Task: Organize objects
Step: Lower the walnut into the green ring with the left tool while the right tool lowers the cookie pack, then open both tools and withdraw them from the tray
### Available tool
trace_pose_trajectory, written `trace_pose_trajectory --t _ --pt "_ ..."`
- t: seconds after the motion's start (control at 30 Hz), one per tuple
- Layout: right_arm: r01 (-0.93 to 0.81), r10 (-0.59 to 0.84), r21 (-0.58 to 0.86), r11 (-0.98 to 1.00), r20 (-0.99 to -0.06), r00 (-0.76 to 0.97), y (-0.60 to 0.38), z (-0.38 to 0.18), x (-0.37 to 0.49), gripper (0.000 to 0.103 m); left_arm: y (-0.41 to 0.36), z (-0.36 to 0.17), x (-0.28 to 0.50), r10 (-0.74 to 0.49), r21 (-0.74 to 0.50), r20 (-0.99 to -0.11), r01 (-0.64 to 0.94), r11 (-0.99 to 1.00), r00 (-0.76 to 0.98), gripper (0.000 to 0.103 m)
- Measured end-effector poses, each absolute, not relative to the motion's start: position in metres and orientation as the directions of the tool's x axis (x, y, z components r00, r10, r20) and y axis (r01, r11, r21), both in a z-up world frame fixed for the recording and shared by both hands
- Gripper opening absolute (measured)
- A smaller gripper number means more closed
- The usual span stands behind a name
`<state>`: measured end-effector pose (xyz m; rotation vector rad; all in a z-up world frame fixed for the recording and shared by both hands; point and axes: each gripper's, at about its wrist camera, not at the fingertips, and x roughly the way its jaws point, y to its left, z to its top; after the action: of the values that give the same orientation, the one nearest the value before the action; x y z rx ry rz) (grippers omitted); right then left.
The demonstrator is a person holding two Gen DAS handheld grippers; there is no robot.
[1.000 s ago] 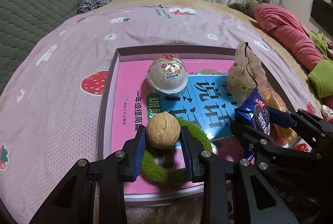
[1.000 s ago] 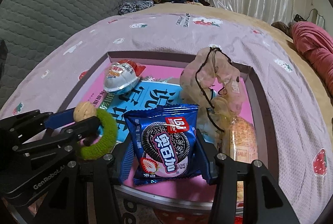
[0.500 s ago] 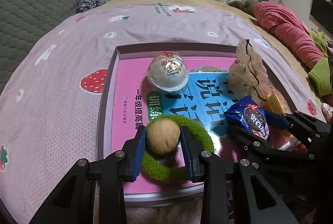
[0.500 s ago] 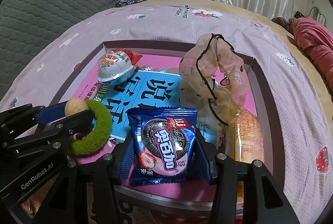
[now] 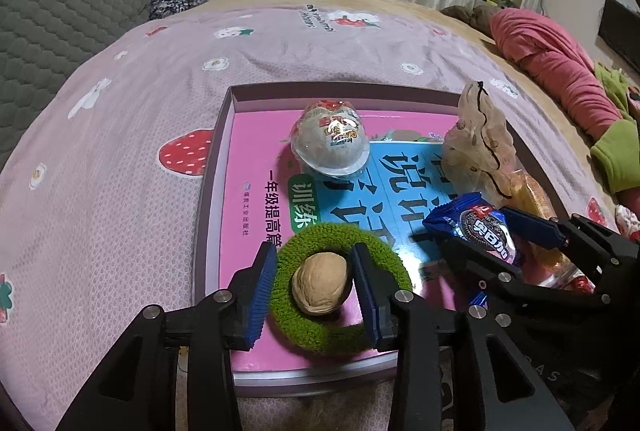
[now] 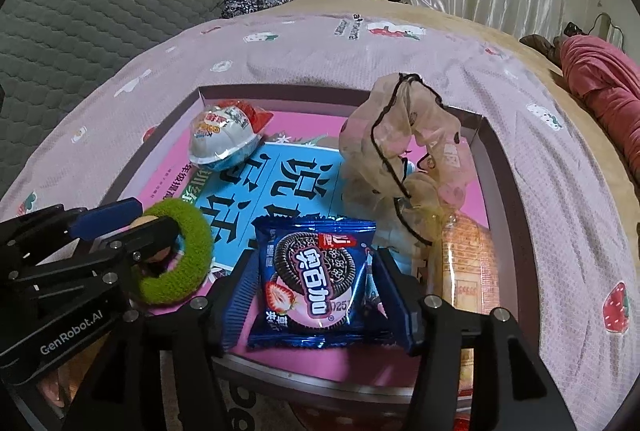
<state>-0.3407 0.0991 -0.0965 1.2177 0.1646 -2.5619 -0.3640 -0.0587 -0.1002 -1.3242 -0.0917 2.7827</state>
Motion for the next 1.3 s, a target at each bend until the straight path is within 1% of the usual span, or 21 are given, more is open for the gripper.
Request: trace_pose_trajectory --t 0.13,0.27,0.4,0.47,0.67,0.77,0.83,0.97,1.13,1.3 --pt "0.311 -0.22 0.029 -0.95 -0.771 -0.598 0.101 -0.094 -0.341 0.06 -0.059 -0.097 -0.361 0.078 -0.077 -0.769 -0.029 -0.997 -0.635 0.047" --pt "0.305 -0.221 0.032 -0.952 -0.762 -0.609 0.105 -0.089 -0.339 0.064 -0.059 -0.092 -0.358 0.05 -0.051 -0.76 -0.018 -0.999 -0.648 0.062" --pt "0.297 -0.224 0.038 -0.954 -0.75 -0.622 0.107 -0.083 -0.338 0.066 -0.062 -0.085 -0.355 0.051 -0.057 -0.75 -0.012 -0.998 -0.66 0.065" --pt "0.295 -0.229 0.044 -0.954 -0.743 -0.629 0.108 -0.08 -0.337 0.067 -0.063 -0.083 -0.354 0.037 -0.046 -0.745 -0.004 -0.999 -0.666 0.072" --pt "0.282 -0.237 0.056 -0.958 -0.711 -0.663 0.114 -0.064 -0.33 0.073 -0.069 -0.068 -0.345 0.017 -0.043 -0.72 0.02 -0.999 -0.693 0.076" --pt "0.278 -0.242 0.063 -0.958 -0.695 -0.677 0.117 -0.056 -0.324 0.075 -0.07 -0.06 -0.34 -0.014 -0.019 -0.705 0.039 -0.999 -0.709 0.078" --pt "0.276 -0.245 0.066 -0.959 -0.679 -0.692 0.117 -0.048 -0.319 0.08 -0.071 -0.054 -0.336 -0.028 -0.011 -0.694 0.05 -0.999 -0.719 0.079" --pt "0.273 -0.248 0.063 -0.96 -0.644 -0.724 0.117 -0.032 -0.309 0.082 -0.074 -0.04 -0.325 -0.039 -0.014 -0.671 0.065 -0.998 -0.74 0.081" --pt "0.268 -0.246 0.061 -0.962 -0.621 -0.744 0.121 -0.012 -0.293 0.09 -0.072 -0.024 -0.31 -0.057 -0.011 -0.642 0.083 -0.996 -0.765 0.082" --pt "0.255 -0.248 0.077 -0.964 -0.604 -0.757 0.126 0.008 -0.276 0.091 -0.065 -0.008 -0.291 -0.051 -0.013 -0.62 0.075 -0.997 -0.783 0.083"
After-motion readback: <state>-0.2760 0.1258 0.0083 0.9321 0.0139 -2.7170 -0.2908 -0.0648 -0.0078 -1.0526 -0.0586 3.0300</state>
